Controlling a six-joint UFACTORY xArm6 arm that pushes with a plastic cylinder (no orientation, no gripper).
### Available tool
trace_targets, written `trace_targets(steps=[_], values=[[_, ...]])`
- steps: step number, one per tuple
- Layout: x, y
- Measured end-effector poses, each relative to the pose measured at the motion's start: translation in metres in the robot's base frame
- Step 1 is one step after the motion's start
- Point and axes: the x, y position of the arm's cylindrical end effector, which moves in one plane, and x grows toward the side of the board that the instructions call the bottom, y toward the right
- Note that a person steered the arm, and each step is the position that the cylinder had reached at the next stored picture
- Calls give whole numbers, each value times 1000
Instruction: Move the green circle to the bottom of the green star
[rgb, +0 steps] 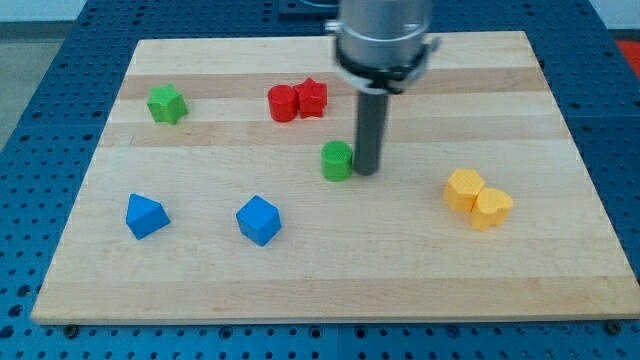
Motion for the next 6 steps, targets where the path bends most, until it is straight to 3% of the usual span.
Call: trace_targets(steps=[1, 6], values=[[1, -82], [2, -138]])
